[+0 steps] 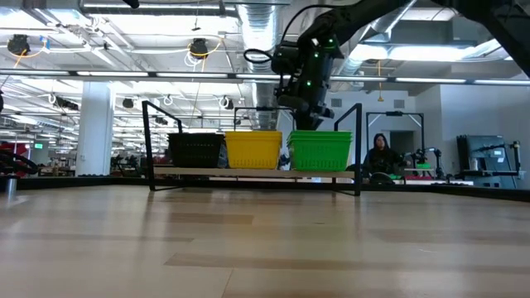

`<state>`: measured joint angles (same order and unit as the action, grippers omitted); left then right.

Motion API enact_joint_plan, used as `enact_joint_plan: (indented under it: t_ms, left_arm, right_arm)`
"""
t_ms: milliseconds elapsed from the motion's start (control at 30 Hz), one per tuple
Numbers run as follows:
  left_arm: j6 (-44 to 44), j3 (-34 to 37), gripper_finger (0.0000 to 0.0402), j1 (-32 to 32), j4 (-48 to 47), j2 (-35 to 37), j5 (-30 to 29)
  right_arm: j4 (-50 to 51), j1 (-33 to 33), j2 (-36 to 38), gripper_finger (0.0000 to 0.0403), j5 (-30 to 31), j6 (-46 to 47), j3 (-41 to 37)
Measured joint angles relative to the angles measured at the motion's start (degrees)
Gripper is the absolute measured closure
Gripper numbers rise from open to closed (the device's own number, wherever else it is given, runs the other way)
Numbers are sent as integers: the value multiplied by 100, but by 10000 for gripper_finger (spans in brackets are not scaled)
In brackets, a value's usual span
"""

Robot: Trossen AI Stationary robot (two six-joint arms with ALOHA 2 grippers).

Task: Stack baskets on shelf by color
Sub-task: Adjust the bins on the shelf

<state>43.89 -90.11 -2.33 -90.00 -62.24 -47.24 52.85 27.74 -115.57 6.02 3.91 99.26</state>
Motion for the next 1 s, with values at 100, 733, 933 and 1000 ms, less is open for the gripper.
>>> enact_joint_plan:
  t_ms: [100, 733, 933, 1000]
  left_arm:
    - [26, 0, 401, 0, -2, 0, 0]
    - [57, 0, 401, 0, -2, 0, 0]
    - [51, 0, 402, 0, -1, -1, 32]
    - [49, 0, 402, 0, -2, -2, 35]
  right_arm:
    - [-75, 136, 0, 403, 1, -110, 0]
    - [-381, 497, 0, 403, -138, -444, 4]
    - [-64, 373, 0, 403, -146, -599, 4]
    - [223, 329, 0, 403, -146, -598, 4]
